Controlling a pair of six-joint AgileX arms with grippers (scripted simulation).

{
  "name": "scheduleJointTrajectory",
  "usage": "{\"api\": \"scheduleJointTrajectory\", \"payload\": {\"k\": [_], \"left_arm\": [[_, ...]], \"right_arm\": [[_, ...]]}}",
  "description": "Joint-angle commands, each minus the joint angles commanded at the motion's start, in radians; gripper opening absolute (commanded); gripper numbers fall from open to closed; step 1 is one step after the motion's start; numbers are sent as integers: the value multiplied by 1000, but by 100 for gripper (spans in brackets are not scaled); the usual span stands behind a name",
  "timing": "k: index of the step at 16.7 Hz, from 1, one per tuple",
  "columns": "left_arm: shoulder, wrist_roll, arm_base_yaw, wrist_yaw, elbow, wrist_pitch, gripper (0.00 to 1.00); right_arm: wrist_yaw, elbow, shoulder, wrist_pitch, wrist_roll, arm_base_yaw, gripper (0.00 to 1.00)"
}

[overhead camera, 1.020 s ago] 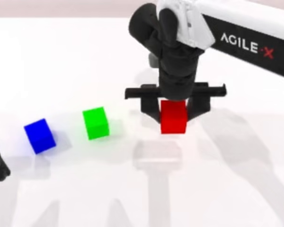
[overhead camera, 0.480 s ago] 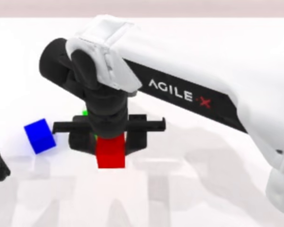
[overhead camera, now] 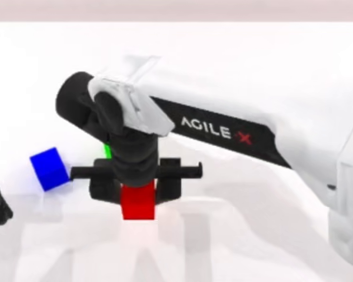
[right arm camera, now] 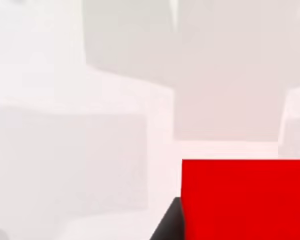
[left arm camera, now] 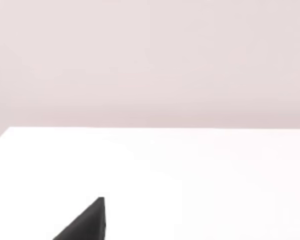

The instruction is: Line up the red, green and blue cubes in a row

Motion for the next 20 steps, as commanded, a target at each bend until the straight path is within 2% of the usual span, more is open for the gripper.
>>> {"api": "scheduleJointTrajectory", "payload": {"k": [3, 7, 20], "left_arm": [[0, 0, 0, 0, 0, 0, 100], [0, 0, 0, 0, 0, 0, 100], [0, 0, 0, 0, 0, 0, 100]], "right_arm": [[1, -86, 11, 91, 0, 4, 0], [1, -96, 13, 101, 1, 5, 0], [1, -96, 13, 101, 1, 5, 98]]}}
